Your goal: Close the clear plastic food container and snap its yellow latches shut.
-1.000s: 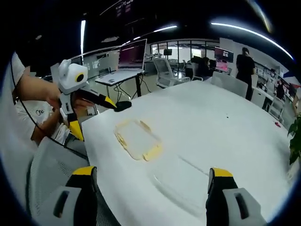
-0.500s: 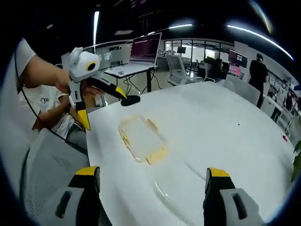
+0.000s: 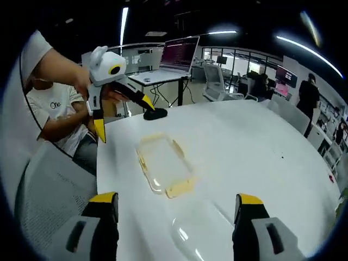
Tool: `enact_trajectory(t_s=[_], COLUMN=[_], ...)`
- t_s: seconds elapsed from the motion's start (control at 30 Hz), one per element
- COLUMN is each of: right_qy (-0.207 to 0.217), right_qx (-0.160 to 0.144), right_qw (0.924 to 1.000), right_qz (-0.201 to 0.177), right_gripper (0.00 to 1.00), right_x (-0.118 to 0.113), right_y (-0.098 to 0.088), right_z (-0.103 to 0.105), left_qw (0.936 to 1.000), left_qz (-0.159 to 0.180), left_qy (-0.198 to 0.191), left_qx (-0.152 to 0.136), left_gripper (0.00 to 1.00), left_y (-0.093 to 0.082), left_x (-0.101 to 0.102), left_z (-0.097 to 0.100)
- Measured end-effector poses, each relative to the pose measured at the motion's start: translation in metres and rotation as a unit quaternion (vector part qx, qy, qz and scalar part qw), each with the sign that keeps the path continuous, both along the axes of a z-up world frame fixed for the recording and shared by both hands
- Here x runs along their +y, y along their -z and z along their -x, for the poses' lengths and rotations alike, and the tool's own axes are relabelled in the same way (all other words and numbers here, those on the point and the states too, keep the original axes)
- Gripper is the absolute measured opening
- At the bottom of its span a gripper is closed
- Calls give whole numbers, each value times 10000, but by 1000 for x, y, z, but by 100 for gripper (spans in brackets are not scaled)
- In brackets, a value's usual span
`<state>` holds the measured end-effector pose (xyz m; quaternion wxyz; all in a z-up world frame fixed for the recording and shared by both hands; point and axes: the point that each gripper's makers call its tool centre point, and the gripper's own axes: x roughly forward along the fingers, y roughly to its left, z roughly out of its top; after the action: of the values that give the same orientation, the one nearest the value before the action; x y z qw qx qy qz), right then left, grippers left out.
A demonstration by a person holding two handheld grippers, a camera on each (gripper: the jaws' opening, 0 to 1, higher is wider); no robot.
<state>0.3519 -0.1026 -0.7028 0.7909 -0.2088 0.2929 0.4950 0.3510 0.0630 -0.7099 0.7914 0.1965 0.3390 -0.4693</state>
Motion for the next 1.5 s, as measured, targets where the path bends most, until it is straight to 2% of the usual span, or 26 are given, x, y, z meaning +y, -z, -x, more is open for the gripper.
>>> enact_trajectory(t_s=[0.33,0.77,0.83,0.97,1.03,1.17,1.27,1.5], right_qy=[-533,-795,-840,-931,-980,-1027,-1144,-1305], right_qx=[-67,54,42,154,154,163,134,144], right_qw=[9978,9950,9945,9930,9924,9916,9896,9860], right_qz=[389,607,621,705,728,768,864,1024], right_gripper=[88,85,84,81,81,80,74,72], right_x=[15,30,32,34,36,39,41,43], right_y=[7,25,27,34,36,40,44,52], right_z=[-8,-17,-18,-17,-18,-21,-21,-27], left_qw=[9989,9940,9936,9906,9870,9846,9811,9756], left_qz=[-264,-560,-504,-649,-829,-882,-992,-1105], left_qy=[393,937,1006,1206,1374,1513,1661,1899], left_qx=[19,27,38,10,-28,-5,-9,45], left_gripper=[93,92,91,90,91,90,89,84], left_y=[13,23,23,26,31,34,37,47], left_x=[6,17,16,17,21,22,24,28], left_z=[-1,-10,-12,-16,-18,-21,-21,-23])
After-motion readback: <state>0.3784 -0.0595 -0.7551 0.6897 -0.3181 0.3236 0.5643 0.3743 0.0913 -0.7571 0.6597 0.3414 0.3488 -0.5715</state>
